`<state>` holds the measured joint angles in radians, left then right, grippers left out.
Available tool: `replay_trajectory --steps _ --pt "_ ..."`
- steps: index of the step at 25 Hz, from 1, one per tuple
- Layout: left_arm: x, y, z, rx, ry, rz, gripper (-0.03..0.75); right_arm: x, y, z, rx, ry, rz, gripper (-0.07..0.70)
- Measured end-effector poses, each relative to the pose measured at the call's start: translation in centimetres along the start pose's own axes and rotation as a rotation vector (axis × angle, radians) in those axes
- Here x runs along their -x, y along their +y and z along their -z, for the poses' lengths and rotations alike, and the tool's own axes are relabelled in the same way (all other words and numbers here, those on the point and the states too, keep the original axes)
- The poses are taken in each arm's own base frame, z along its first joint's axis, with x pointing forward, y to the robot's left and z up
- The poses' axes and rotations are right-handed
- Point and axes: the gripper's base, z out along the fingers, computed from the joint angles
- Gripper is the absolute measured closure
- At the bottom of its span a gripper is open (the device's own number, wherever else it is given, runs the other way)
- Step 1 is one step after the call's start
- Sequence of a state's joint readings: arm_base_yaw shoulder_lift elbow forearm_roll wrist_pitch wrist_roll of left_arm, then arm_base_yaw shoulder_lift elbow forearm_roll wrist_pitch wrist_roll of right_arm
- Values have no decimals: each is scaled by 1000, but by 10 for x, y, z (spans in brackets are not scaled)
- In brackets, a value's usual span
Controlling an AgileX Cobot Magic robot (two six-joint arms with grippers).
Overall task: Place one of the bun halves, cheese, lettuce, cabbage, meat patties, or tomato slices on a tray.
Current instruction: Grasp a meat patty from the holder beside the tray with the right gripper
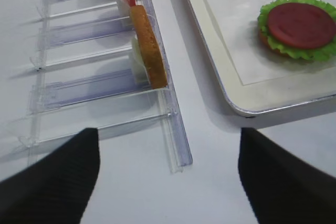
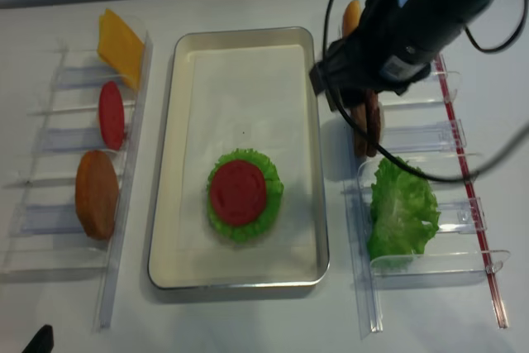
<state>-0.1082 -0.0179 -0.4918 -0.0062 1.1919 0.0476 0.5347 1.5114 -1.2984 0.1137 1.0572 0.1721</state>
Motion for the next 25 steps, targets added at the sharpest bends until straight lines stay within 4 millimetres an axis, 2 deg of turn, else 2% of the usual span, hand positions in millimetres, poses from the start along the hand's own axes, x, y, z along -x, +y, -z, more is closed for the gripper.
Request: replay_trajectory --steps 7,25 --pt "0 0 0 0 0 0 204 16 -4 -29 -68 49 -61 147" --pt "0 0 0 0 0 0 204 28 -13 -60 -164 44 -162 148"
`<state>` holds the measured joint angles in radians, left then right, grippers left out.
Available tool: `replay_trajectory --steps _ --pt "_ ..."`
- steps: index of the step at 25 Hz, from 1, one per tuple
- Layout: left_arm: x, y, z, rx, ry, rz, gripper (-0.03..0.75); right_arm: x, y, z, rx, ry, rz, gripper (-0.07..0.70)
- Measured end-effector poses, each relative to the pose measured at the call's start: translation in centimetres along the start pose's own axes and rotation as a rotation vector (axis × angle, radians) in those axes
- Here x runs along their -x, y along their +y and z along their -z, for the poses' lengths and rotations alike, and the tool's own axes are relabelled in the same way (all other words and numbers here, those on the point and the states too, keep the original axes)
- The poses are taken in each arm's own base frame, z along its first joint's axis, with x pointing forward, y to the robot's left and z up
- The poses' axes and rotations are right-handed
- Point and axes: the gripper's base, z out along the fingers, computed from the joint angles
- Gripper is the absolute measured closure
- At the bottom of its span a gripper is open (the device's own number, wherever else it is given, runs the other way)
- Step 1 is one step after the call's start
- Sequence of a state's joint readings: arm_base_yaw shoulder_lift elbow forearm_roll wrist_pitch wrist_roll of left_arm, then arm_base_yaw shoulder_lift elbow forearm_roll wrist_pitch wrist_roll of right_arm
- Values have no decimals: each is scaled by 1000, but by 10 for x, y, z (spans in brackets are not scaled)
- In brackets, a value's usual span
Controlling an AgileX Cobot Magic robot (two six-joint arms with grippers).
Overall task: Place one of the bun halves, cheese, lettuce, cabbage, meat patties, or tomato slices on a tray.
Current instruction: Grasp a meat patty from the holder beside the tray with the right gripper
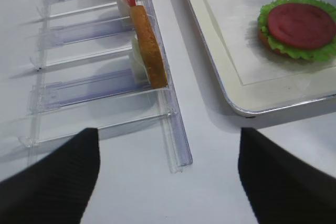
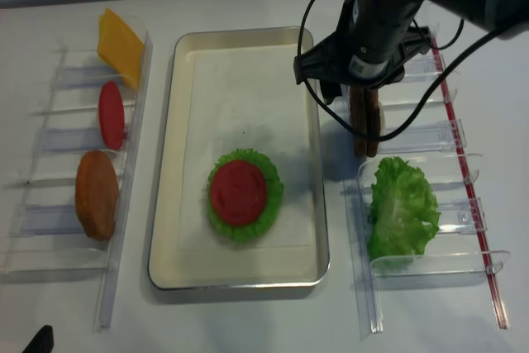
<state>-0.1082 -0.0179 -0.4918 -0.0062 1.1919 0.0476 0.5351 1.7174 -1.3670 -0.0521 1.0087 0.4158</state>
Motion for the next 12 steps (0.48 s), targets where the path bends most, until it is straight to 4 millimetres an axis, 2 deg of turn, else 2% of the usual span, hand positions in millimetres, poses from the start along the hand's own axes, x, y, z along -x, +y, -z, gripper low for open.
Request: replay_trajectory --steps 12 --pt "0 0 0 0 0 0 204 4 0 -1 1 -41 -46 150"
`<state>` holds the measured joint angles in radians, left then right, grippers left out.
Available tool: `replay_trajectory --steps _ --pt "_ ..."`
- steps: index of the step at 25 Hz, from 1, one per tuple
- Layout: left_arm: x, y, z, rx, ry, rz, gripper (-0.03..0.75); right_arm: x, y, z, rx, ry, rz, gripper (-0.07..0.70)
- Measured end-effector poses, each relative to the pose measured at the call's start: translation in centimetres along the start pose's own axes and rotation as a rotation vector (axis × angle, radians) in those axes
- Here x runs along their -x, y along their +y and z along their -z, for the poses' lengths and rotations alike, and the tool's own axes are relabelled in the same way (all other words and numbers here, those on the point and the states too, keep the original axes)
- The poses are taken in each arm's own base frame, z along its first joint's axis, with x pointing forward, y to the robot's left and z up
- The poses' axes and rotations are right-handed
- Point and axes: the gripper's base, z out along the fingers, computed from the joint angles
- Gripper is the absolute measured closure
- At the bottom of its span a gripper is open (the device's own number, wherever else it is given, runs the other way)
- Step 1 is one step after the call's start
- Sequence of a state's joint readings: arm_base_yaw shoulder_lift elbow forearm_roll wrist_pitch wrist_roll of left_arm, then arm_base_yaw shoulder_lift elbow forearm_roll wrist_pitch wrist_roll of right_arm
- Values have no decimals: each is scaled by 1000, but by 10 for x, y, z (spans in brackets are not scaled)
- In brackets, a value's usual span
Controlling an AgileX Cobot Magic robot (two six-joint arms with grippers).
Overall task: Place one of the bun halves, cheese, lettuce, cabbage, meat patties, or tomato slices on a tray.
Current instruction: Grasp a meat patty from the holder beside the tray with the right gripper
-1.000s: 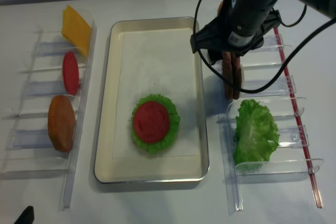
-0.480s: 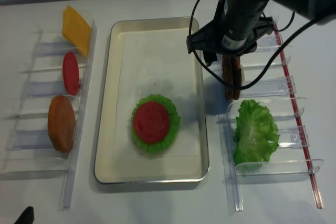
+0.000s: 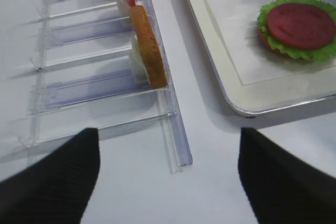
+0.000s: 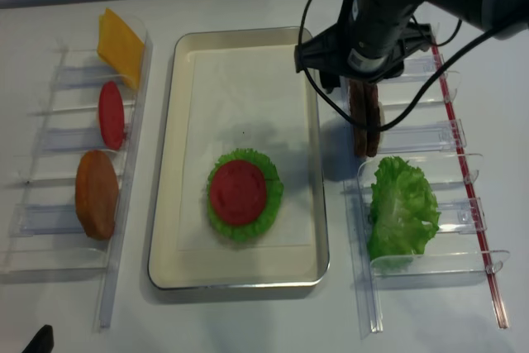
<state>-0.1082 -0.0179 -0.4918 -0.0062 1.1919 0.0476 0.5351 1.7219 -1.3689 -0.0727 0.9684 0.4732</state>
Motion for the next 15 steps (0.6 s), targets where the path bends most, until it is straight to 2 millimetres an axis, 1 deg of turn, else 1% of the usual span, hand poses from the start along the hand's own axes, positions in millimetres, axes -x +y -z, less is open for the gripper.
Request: replay_trajectory --steps 2,5,9,11,13,15 --pt "0 0 0 0 0 0 204 0 0 -2 0 3 -1 150" --pt "0 0 0 0 0 0 204 0 1 -13 -10 30 0 150" --pt "0 0 0 0 0 0 204 2 2 -17 -11 32 0 150" --pt "0 0 0 0 0 0 204 2 3 -24 -20 51 0 154" --pt "0 0 0 0 0 0 204 1 2 -26 -28 64 2 180" --pt "0 0 0 0 0 0 204 0 2 -27 -34 72 4 234"
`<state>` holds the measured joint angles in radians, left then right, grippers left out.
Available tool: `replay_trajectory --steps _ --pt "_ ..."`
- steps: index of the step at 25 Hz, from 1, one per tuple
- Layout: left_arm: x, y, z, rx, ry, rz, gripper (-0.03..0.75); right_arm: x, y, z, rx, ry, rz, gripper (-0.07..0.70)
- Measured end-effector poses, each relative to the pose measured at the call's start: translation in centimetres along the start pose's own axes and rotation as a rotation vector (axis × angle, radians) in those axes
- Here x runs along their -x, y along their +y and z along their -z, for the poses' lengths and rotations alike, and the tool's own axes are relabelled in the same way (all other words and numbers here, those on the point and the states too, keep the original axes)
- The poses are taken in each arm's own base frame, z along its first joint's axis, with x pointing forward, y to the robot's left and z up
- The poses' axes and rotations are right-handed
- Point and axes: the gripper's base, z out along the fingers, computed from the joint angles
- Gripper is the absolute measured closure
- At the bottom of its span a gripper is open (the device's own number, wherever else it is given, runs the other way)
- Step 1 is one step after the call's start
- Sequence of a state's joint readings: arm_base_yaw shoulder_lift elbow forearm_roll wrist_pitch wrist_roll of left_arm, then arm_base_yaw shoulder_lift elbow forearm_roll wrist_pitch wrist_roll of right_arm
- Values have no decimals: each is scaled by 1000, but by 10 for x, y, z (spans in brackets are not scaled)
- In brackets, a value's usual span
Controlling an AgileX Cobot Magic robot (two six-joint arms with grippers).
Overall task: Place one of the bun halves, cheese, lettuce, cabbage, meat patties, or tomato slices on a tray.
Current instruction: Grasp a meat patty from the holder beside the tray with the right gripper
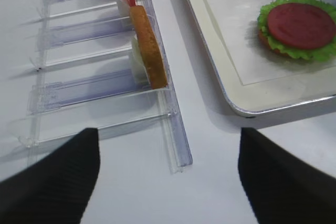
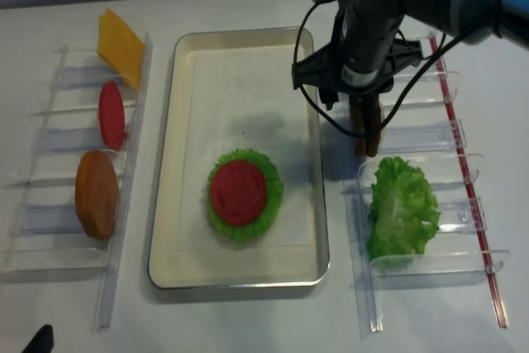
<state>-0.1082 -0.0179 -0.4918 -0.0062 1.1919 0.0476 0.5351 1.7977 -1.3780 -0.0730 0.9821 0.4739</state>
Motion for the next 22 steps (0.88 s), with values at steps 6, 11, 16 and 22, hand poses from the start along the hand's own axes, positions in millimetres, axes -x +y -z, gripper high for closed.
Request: replay_trajectory --steps 6,11,16,22 --pt "0 0 0 0 0 0 204 -1 -2 -1 -26 9 1 354" --pt "0 0 0 0 0 0 204 -1 -6 0 -62 12 9 454" --pt "0 0 0 0 0 0 204 -1 -7 0 -74 13 12 458" --pt "0 0 0 0 0 0 204 0 -7 3 -83 23 13 458"
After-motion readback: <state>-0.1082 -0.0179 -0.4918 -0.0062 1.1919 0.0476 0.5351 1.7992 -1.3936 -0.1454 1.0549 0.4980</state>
